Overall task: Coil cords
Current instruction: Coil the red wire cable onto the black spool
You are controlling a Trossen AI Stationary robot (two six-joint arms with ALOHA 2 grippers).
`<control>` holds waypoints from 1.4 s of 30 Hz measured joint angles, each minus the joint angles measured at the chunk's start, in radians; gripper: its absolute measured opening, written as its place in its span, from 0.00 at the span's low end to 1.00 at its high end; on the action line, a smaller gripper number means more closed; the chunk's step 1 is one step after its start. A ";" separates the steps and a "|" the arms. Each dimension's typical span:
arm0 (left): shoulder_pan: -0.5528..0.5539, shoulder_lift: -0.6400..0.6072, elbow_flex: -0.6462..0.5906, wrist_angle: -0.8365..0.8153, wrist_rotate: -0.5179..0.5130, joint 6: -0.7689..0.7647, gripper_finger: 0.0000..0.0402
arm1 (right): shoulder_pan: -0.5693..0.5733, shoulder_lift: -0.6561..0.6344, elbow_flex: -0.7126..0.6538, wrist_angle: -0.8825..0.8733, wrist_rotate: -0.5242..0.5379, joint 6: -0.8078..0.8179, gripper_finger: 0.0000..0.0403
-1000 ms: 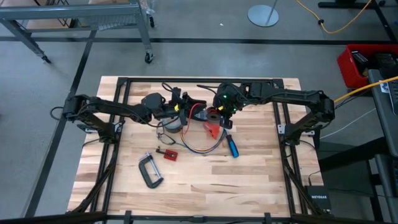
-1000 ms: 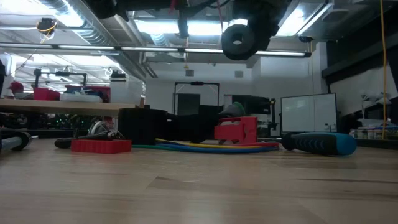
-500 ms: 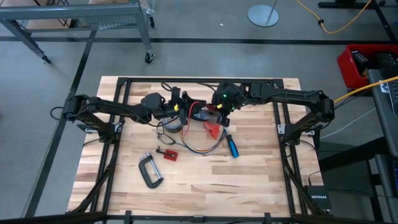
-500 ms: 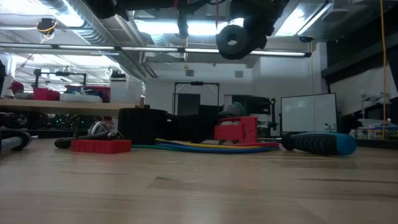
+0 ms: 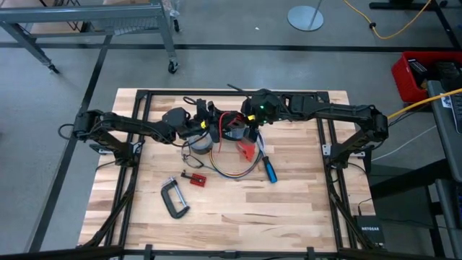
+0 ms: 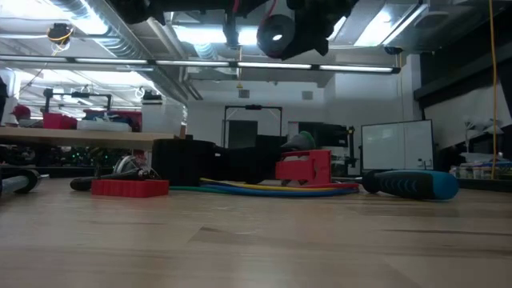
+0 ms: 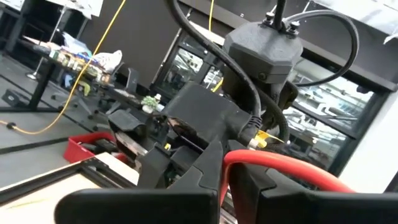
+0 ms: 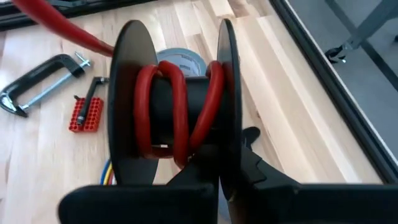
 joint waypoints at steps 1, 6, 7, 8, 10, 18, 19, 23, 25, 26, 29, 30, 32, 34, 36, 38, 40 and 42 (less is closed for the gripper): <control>0.000 0.000 0.000 0.001 0.000 0.001 0.03 | 0.000 0.000 0.000 0.002 -0.009 0.000 0.02; 0.000 0.000 0.000 0.008 0.004 0.004 0.07 | 0.000 0.000 0.000 -0.003 -0.018 0.001 0.02; 0.001 0.000 0.000 0.010 0.013 0.011 0.07 | 0.000 0.000 0.000 -0.004 -0.021 0.001 0.02; 0.001 0.000 0.000 0.021 0.025 0.020 0.08 | 0.000 0.000 0.000 -0.005 -0.025 0.001 0.02; 0.001 0.001 0.000 0.056 0.061 0.041 0.11 | 0.000 0.000 0.000 -0.002 -0.048 0.002 0.02; 0.002 -0.012 0.000 0.177 0.155 0.059 0.22 | 0.000 0.000 0.000 0.025 -0.080 0.002 0.02; 0.002 -0.015 0.000 0.181 0.160 0.059 0.24 | 0.000 0.000 0.000 0.028 -0.086 0.002 0.02; 0.003 -0.049 0.000 0.177 0.183 0.023 0.28 | -0.001 0.000 0.000 0.055 -0.109 0.002 0.02; 0.003 -0.072 0.000 0.182 0.217 0.019 0.29 | -0.001 0.000 0.000 0.077 -0.120 -0.003 0.02; 0.003 -0.088 0.000 0.181 0.241 0.028 0.30 | -0.001 0.000 0.000 0.088 -0.128 -0.005 0.02; 0.001 -0.131 0.000 0.178 0.319 0.057 0.32 | -0.001 0.000 0.001 0.109 -0.137 -0.005 0.02; 0.001 -0.144 0.000 0.176 0.347 0.058 0.32 | -0.001 0.000 0.001 0.117 -0.138 -0.005 0.02; 0.000 -0.172 0.000 0.174 0.409 0.051 0.34 | -0.001 -0.001 0.002 0.132 -0.143 -0.006 0.02; 0.000 -0.200 0.000 0.169 0.491 0.025 0.35 | 0.000 -0.001 0.002 0.140 -0.157 -0.007 0.02; 0.000 -0.226 0.000 0.145 0.558 -0.013 0.36 | 0.000 -0.001 0.002 0.147 -0.170 -0.008 0.02; 0.000 -0.248 0.000 0.110 0.614 -0.063 0.37 | 0.000 -0.002 0.002 0.151 -0.189 -0.008 0.02; 0.000 -0.272 0.000 0.047 0.660 -0.099 0.37 | 0.000 -0.002 0.002 0.156 -0.215 -0.009 0.02; 0.000 -0.299 0.000 -0.024 0.691 -0.101 0.37 | 0.000 -0.002 0.002 0.164 -0.253 -0.011 0.02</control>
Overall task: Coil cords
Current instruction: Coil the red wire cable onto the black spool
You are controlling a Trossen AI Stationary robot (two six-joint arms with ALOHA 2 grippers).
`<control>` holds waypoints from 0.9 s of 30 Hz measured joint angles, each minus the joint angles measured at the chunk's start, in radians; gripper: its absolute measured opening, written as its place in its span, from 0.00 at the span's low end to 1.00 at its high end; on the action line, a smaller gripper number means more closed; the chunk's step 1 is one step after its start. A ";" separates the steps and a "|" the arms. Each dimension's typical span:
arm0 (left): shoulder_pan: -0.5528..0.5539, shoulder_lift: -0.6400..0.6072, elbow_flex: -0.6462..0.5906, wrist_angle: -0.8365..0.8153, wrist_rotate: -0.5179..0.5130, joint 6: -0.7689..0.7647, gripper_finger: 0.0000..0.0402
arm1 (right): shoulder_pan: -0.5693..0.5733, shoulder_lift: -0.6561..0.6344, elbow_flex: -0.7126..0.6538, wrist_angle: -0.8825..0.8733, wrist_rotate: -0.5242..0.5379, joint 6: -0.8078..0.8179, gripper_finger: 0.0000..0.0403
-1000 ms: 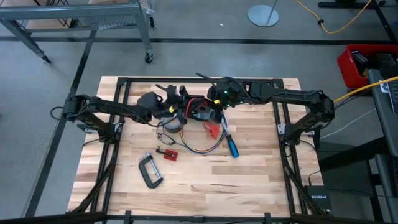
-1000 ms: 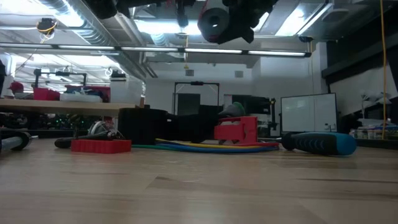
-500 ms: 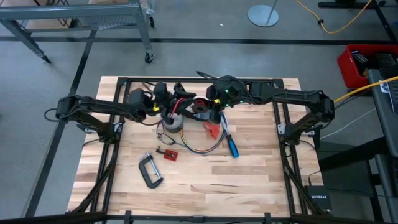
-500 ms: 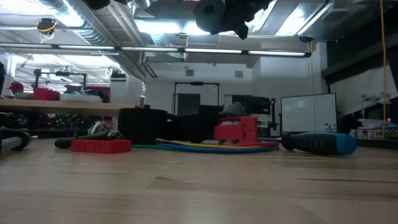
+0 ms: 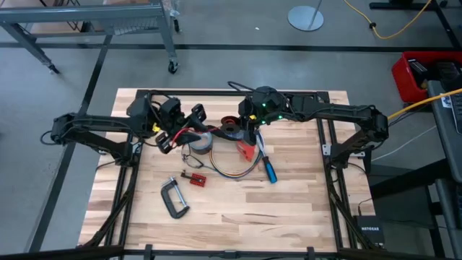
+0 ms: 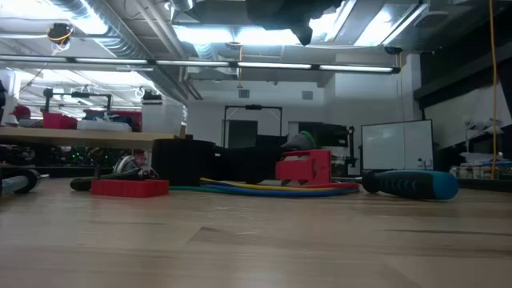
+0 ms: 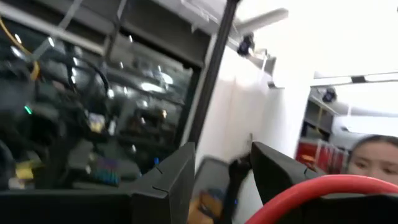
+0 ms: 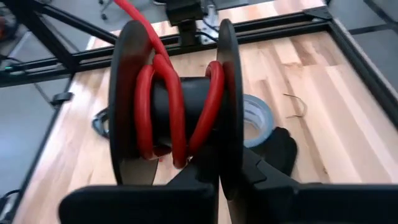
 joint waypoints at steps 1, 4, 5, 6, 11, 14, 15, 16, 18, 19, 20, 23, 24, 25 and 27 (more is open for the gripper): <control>0.000 -0.012 0.000 -0.033 0.010 0.008 0.37 | -0.001 0.000 0.000 0.006 -0.022 -0.002 0.02; -0.001 -0.045 0.000 -0.123 0.044 0.028 0.37 | -0.001 0.000 0.000 0.017 -0.070 -0.020 0.02; -0.001 -0.054 0.000 -0.144 0.065 0.028 0.37 | -0.001 0.000 0.000 0.018 -0.075 -0.022 0.02; -0.001 -0.063 0.000 -0.159 0.090 0.029 0.37 | -0.001 0.000 0.000 0.019 -0.077 -0.022 0.02; -0.007 -0.083 0.000 -0.211 0.228 0.025 0.37 | -0.001 0.000 0.000 0.030 -0.086 -0.022 0.02; -0.007 -0.089 0.000 -0.281 0.239 0.006 0.37 | 0.000 0.000 0.000 0.022 -0.086 -0.023 0.02; -0.007 -0.092 0.000 -0.322 0.242 0.002 0.37 | 0.000 0.000 -0.001 0.019 -0.084 -0.023 0.02; -0.006 -0.093 0.000 -0.372 0.247 0.001 0.37 | -0.001 0.000 -0.001 0.016 -0.082 -0.023 0.02; -0.005 -0.094 0.000 -0.522 0.258 0.019 0.37 | -0.001 0.000 -0.002 0.009 -0.081 -0.023 0.02; -0.005 -0.094 0.000 -0.604 0.258 0.040 0.37 | -0.001 0.000 -0.002 0.009 -0.081 -0.023 0.02; -0.005 -0.094 0.000 -0.689 0.258 0.065 0.37 | -0.001 0.000 -0.002 0.009 -0.081 -0.023 0.02; -0.005 -0.094 0.000 -0.916 0.221 0.131 0.37 | -0.001 0.000 -0.002 0.008 -0.081 -0.023 0.02; -0.005 -0.094 0.000 -0.984 0.193 0.149 0.37 | -0.001 0.000 -0.002 0.005 -0.081 -0.023 0.02; -0.005 -0.094 0.000 -1.041 0.158 0.169 0.37 | -0.001 0.000 -0.002 0.002 -0.081 -0.023 0.02; -0.004 -0.094 0.000 -1.127 0.084 0.218 0.37 | -0.001 0.000 -0.002 -0.008 -0.081 -0.023 0.02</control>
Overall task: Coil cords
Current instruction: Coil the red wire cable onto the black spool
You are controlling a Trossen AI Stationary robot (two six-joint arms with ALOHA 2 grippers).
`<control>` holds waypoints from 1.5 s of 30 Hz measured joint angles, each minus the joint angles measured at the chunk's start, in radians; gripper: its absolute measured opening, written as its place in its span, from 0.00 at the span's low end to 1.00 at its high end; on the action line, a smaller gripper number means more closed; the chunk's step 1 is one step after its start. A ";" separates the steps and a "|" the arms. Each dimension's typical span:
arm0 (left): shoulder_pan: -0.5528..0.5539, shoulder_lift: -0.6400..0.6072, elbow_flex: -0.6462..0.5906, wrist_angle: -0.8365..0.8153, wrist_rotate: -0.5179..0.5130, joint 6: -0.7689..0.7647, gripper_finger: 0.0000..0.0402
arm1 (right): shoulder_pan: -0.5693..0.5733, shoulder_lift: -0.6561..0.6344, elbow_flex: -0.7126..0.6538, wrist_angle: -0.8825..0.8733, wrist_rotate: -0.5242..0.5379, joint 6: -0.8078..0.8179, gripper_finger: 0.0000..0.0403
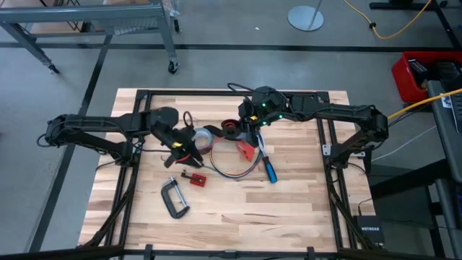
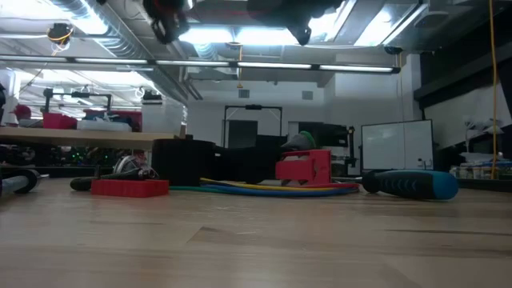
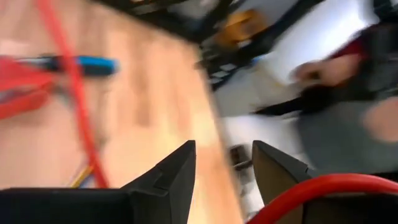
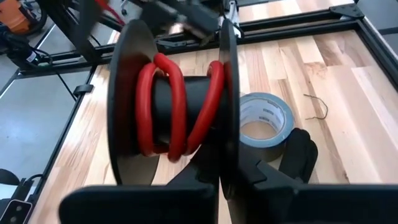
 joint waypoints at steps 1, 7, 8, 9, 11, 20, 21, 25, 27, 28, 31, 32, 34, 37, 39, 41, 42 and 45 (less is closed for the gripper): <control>0.000 0.000 0.000 -0.035 -0.045 0.030 0.37 | 0.000 0.000 0.000 -0.005 0.000 0.000 0.02; 0.000 0.000 0.000 -0.199 -0.333 0.236 0.37 | 0.000 0.001 0.000 -0.031 0.000 0.000 0.02; 0.000 0.000 0.000 -0.212 -0.389 0.255 0.37 | 0.000 0.001 0.000 -0.035 0.000 0.000 0.02; 0.000 0.000 0.000 -0.220 -0.443 0.270 0.37 | 0.000 0.001 0.000 -0.038 0.000 0.000 0.02; 0.000 0.000 0.000 -0.234 -0.553 0.297 0.37 | 0.000 0.001 0.000 -0.043 0.001 0.000 0.02; 0.014 0.000 0.002 -0.273 -0.795 0.291 0.37 | -0.001 0.002 0.000 -0.080 0.009 0.000 0.02; 0.010 0.001 0.002 -0.276 -0.781 0.280 0.37 | -0.001 0.002 0.000 -0.098 0.018 0.000 0.02; -0.006 0.001 0.001 -0.265 -0.691 0.265 0.37 | -0.001 0.002 0.000 -0.189 0.106 0.000 0.02; -0.022 0.002 0.000 -0.221 -0.659 0.265 0.37 | 0.000 0.001 0.000 -0.241 0.143 -0.002 0.02; -0.031 0.002 0.000 -0.189 -0.647 0.266 0.37 | 0.000 0.001 0.000 -0.261 0.161 -0.002 0.02; -0.058 0.002 0.000 -0.068 -0.627 0.283 0.37 | 0.000 0.000 0.000 -0.316 0.192 -0.002 0.02; -0.066 0.002 0.000 -0.031 -0.625 0.289 0.37 | 0.000 0.000 0.000 -0.337 0.199 -0.002 0.02; -0.080 0.002 0.000 0.038 -0.625 0.313 0.37 | 0.000 0.000 0.000 -0.379 0.209 -0.002 0.02; -0.090 0.002 0.000 0.105 -0.623 0.350 0.37 | 0.000 0.000 0.000 -0.445 0.210 -0.002 0.02; -0.092 0.002 0.000 0.114 -0.628 0.369 0.37 | 0.000 0.000 0.000 -0.480 0.209 -0.001 0.02; -0.092 0.002 0.000 0.110 -0.655 0.379 0.37 | 0.000 0.000 0.000 -0.499 0.209 -0.001 0.02; -0.092 0.002 0.000 0.109 -0.678 0.376 0.37 | 0.000 0.000 0.000 -0.503 0.209 -0.001 0.02; -0.090 0.002 0.000 0.110 -0.731 0.318 0.37 | 0.000 0.000 0.000 -0.494 0.209 0.000 0.02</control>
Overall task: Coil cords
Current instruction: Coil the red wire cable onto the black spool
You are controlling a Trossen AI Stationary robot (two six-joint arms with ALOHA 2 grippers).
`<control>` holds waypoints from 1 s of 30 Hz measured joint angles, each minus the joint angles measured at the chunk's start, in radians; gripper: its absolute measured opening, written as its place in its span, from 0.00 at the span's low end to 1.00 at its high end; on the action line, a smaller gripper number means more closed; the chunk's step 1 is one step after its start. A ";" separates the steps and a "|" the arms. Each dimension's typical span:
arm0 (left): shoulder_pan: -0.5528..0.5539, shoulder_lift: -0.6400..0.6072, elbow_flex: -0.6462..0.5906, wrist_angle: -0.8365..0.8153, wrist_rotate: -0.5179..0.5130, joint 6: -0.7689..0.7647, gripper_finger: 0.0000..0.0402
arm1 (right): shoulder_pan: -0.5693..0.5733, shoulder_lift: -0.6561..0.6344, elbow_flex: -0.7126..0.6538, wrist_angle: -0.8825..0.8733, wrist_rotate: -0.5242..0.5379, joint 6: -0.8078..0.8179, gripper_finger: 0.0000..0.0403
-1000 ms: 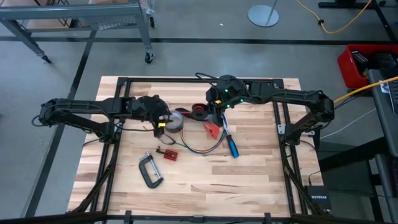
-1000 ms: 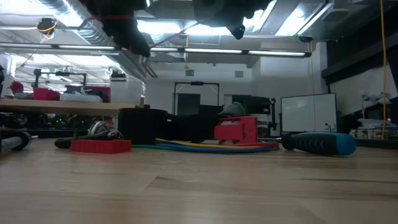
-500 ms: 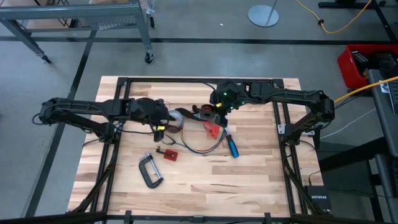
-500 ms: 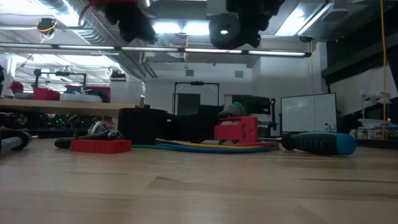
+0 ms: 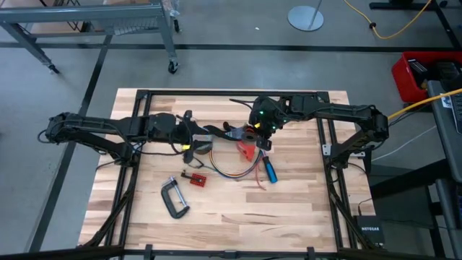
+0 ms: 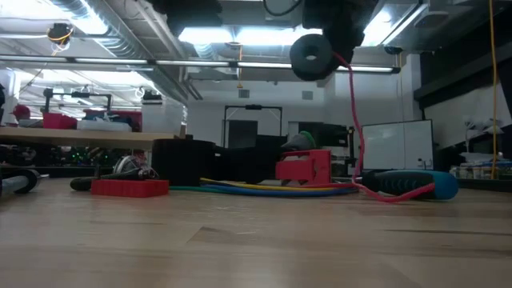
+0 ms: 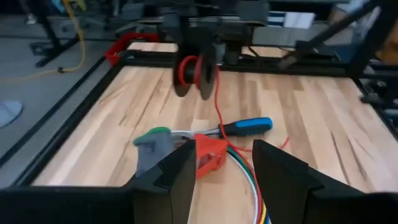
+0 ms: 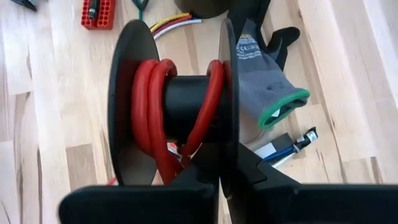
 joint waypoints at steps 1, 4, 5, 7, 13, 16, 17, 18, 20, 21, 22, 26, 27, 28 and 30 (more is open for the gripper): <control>0.000 0.000 0.000 0.002 -0.003 -0.027 0.37 | 0.000 0.000 0.000 0.005 -0.002 0.000 0.02; 0.000 0.012 0.000 0.006 -0.005 -0.119 0.37 | 0.000 0.000 0.000 0.040 -0.035 0.001 0.02; 0.000 0.019 0.000 0.006 -0.004 -0.146 0.37 | 0.000 0.000 0.000 0.059 -0.054 0.001 0.02; 0.000 0.038 0.000 0.008 -0.003 -0.163 0.37 | 0.000 0.000 0.000 0.102 -0.113 0.001 0.02; 0.000 0.124 0.000 0.159 -0.003 -0.073 0.37 | 0.002 0.000 0.000 0.225 -0.329 0.001 0.02; 0.000 0.159 0.000 0.264 -0.003 -0.033 0.37 | 0.002 0.000 0.000 0.266 -0.407 -0.001 0.02; 0.000 0.168 0.000 0.293 -0.003 -0.024 0.37 | 0.002 0.000 0.000 0.272 -0.425 -0.002 0.02; 0.000 0.171 0.000 0.312 -0.003 -0.015 0.37 | 0.002 0.000 0.000 0.277 -0.435 -0.002 0.02; 0.000 0.172 0.000 0.334 -0.003 -0.017 0.37 | 0.002 0.000 0.000 0.287 -0.440 -0.003 0.02; 0.000 0.171 0.000 0.347 -0.003 -0.025 0.37 | 0.002 0.000 0.000 0.289 -0.442 -0.006 0.02; -0.001 0.169 0.000 0.352 -0.002 -0.033 0.37 | 0.002 0.000 0.000 0.291 -0.442 -0.016 0.02; -0.002 0.169 0.000 0.399 0.021 -0.042 0.37 | 0.002 0.000 0.000 0.320 -0.441 -0.048 0.02; -0.002 0.169 0.000 0.411 0.028 -0.042 0.37 | 0.002 0.000 0.000 0.331 -0.440 -0.053 0.02; -0.002 0.169 0.000 0.419 0.030 -0.042 0.37 | 0.002 0.000 0.000 0.344 -0.439 -0.054 0.02; -0.002 0.170 0.000 0.422 0.032 -0.042 0.37 | 0.002 0.000 0.000 0.374 -0.438 -0.055 0.02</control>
